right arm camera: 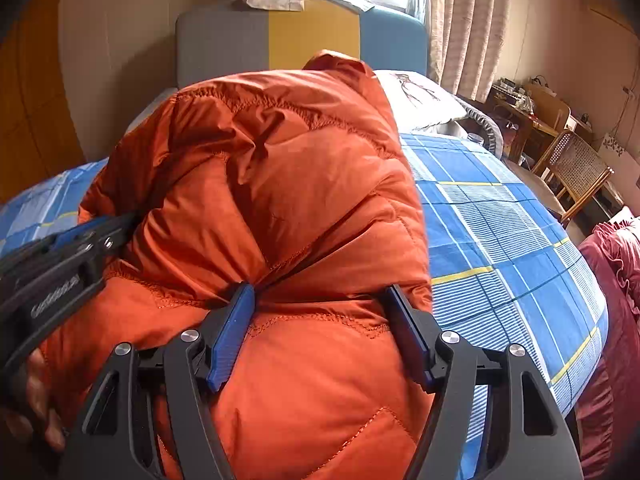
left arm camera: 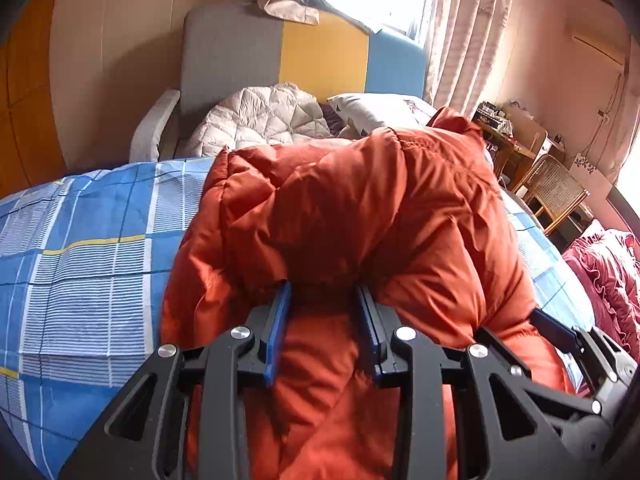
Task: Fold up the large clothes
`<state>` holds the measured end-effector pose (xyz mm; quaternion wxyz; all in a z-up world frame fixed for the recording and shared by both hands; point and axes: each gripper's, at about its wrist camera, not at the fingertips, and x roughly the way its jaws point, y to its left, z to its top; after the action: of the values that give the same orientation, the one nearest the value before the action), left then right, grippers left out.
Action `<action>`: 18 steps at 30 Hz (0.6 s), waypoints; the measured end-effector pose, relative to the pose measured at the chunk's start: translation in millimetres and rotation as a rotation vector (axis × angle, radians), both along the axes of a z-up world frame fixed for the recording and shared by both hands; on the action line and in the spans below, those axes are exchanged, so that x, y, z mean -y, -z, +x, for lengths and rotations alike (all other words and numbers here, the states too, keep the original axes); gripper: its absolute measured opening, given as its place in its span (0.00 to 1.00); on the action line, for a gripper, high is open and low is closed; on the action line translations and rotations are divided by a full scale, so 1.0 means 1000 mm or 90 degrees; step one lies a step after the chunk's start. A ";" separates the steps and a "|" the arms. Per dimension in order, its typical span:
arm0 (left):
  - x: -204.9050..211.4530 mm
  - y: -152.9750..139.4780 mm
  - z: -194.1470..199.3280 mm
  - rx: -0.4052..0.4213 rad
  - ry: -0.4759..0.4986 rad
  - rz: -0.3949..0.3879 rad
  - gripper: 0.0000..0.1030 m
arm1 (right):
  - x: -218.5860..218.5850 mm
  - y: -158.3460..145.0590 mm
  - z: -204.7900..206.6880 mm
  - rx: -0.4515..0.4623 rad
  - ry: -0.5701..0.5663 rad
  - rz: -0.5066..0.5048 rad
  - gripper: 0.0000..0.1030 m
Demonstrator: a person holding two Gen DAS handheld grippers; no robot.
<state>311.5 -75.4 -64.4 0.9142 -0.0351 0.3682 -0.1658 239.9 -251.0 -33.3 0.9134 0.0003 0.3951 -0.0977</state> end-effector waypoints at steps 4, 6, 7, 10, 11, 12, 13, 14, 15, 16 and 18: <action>-0.005 -0.010 -0.016 0.021 0.003 -0.003 0.35 | 0.007 -0.007 -0.005 0.006 0.008 0.024 0.66; -0.006 -0.013 -0.024 0.028 0.002 -0.002 0.35 | 0.008 -0.011 -0.008 0.009 0.010 0.027 0.66; -0.007 -0.014 -0.028 0.032 0.003 -0.002 0.36 | 0.008 -0.012 -0.009 0.011 0.012 0.030 0.66; -0.011 -0.016 -0.037 0.039 0.004 -0.003 0.36 | 0.009 -0.016 -0.014 0.016 0.015 0.032 0.66; -0.012 -0.017 -0.038 0.038 0.004 -0.005 0.36 | 0.009 -0.017 -0.015 0.017 0.014 0.030 0.66; -0.014 -0.018 -0.042 0.039 0.002 -0.007 0.37 | 0.008 -0.018 -0.017 0.018 0.015 0.028 0.66; -0.015 -0.018 -0.043 0.042 0.000 -0.008 0.37 | 0.008 -0.019 -0.019 0.020 0.018 0.026 0.70; -0.018 -0.018 -0.043 0.043 0.000 -0.010 0.38 | 0.009 -0.020 -0.020 0.021 0.020 0.028 0.72; -0.019 -0.020 -0.046 0.046 -0.002 -0.010 0.39 | 0.010 -0.022 -0.022 0.023 0.022 0.033 0.72; -0.021 -0.021 -0.049 0.051 -0.005 -0.008 0.41 | 0.010 -0.023 -0.024 0.024 0.023 0.035 0.72; -0.023 -0.023 -0.054 0.057 -0.007 -0.012 0.44 | 0.010 -0.024 -0.028 0.027 0.024 0.033 0.72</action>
<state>257.5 -52.2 -41.4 0.9303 -0.0386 0.3249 -0.1656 211.7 -261.3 -9.1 0.9192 0.0337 0.3782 -0.1047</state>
